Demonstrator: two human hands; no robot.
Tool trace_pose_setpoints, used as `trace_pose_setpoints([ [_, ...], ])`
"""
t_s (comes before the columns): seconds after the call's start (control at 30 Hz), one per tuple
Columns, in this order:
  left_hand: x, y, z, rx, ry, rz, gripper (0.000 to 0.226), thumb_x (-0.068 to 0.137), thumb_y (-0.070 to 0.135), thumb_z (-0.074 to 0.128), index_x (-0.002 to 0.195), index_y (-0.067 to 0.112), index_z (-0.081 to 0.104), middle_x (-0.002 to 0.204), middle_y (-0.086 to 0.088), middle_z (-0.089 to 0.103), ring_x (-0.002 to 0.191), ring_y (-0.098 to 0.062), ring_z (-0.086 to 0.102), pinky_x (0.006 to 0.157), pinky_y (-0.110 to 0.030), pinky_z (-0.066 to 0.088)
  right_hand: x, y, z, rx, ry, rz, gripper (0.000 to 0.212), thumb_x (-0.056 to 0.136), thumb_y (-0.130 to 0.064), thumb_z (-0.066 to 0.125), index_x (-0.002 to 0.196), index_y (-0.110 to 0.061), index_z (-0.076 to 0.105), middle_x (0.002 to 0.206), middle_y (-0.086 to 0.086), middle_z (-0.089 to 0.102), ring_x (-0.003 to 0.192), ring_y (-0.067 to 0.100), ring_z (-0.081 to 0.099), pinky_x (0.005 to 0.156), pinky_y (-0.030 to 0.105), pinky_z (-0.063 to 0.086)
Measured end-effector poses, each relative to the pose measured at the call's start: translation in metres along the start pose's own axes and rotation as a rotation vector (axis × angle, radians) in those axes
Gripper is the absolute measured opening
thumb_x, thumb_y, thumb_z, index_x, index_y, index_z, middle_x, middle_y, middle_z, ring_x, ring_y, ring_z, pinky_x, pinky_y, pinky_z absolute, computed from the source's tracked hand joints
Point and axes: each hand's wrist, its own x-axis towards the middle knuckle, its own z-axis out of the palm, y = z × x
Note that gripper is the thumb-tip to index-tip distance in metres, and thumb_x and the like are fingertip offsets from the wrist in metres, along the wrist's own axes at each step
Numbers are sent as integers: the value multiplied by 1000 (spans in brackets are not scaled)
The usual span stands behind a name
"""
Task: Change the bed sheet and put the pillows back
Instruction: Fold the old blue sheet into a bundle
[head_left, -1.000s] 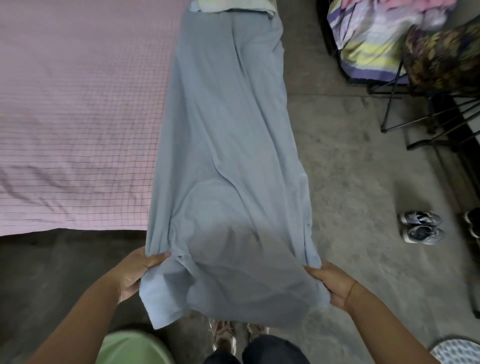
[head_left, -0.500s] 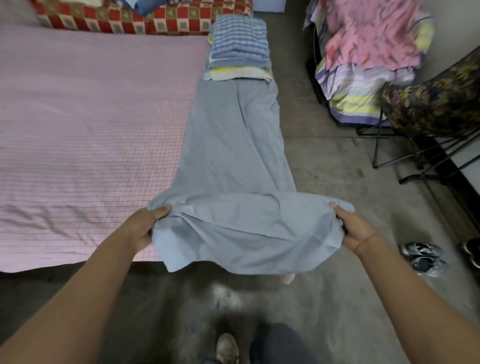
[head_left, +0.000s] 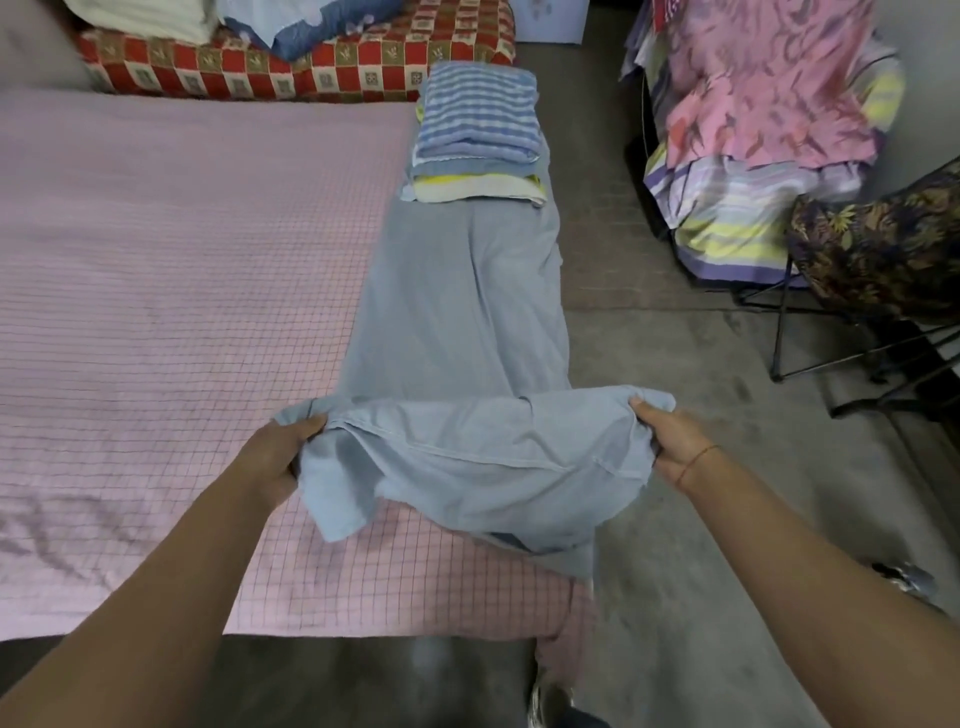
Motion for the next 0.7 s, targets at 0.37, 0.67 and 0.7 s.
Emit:
trace_pose_setpoints([
  [0.37, 120, 52, 55, -42, 302, 37, 37, 87, 16, 70, 119, 1, 58, 109, -12, 65, 95, -25, 61, 91, -38, 49, 152, -79, 41, -180, -33, 1, 44, 98, -18, 52, 138, 0, 46, 138, 16, 51, 112, 29, 57, 92, 37, 47],
  [0.67, 165, 67, 65, -124, 145, -17, 13, 80, 15, 75, 92, 17, 71, 97, 2, 68, 100, -18, 63, 88, -28, 51, 197, -89, 79, -264, -112, 58, 31, 102, -31, 44, 121, -11, 57, 110, 5, 60, 80, 13, 56, 76, 27, 54],
  [0.7, 166, 59, 66, -105, 122, -38, 10, 80, 18, 75, 89, 19, 70, 95, 3, 68, 97, -16, 62, 85, -28, 51, 191, -77, 75, -268, -84, 80, 26, 102, -29, 44, 111, -12, 61, 100, 3, 60, 81, 14, 55, 71, 23, 51],
])
